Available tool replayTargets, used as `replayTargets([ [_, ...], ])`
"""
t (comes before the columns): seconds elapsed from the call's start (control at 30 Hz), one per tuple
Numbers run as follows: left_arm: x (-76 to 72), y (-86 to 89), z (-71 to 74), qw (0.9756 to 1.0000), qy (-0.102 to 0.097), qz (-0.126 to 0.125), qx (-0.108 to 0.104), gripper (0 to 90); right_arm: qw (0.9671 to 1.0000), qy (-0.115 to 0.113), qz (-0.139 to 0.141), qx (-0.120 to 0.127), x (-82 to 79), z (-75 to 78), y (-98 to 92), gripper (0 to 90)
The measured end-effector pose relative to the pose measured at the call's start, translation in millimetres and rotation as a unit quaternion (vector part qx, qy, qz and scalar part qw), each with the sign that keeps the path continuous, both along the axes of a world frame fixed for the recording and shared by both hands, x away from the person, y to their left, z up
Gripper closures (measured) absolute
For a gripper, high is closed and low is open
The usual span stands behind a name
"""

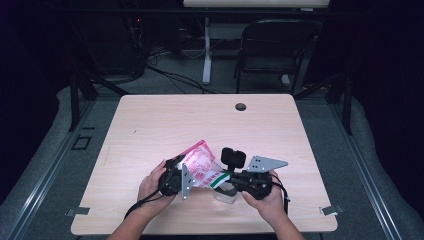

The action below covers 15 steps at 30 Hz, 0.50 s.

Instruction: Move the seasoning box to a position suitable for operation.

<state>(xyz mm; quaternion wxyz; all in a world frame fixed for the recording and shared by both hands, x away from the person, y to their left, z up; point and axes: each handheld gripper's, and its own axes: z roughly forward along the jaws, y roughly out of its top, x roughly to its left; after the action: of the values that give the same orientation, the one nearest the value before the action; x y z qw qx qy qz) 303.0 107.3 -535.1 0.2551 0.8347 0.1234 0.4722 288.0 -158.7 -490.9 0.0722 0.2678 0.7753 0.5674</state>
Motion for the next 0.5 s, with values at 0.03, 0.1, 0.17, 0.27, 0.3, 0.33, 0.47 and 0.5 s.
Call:
replayTargets([
  [0.03,0.0,-0.1,0.0,1.0,-0.003,0.0,0.001,59.7,1.0,0.0,-0.001,0.001,-0.3,-0.2,0.2,89.9],
  [0.1,0.0,-0.2,0.3,1.0,-0.005,0.0,0.003,59.8,1.0,-0.002,0.0,-0.001,-0.6,-0.4,0.2,89.9],
  [0.17,0.0,-0.5,1.0,0.9999,-0.009,0.0,0.007,59.7,1.0,-0.003,0.0,-0.002,-0.7,-0.4,0.1,89.9],
  [0.27,-0.2,-0.5,2.2,0.9998,-0.014,0.001,0.014,59.8,1.0,-0.003,-0.001,-0.003,-0.9,-0.5,-0.1,89.9],
  [0.3,-0.2,-0.7,2.4,0.9997,-0.018,0.002,0.014,59.8,1.0,-0.003,-0.001,-0.003,-1.0,-0.5,-0.1,89.9],
  [0.33,-0.2,-0.7,2.7,0.9997,-0.019,0.001,0.014,59.8,1.0,-0.004,-0.002,-0.004,-1.1,-0.5,-0.2,89.9],
  [0.47,-0.6,-0.7,4.5,0.9995,-0.024,0.001,0.021,59.8,1.0,-0.004,-0.002,-0.006,-1.7,-0.8,-0.7,89.9],
  [0.5,-0.8,-0.9,4.7,0.9994,-0.025,0.002,0.023,59.8,1.0,-0.005,-0.002,-0.007,-1.8,-1.0,-0.8,89.9],
])
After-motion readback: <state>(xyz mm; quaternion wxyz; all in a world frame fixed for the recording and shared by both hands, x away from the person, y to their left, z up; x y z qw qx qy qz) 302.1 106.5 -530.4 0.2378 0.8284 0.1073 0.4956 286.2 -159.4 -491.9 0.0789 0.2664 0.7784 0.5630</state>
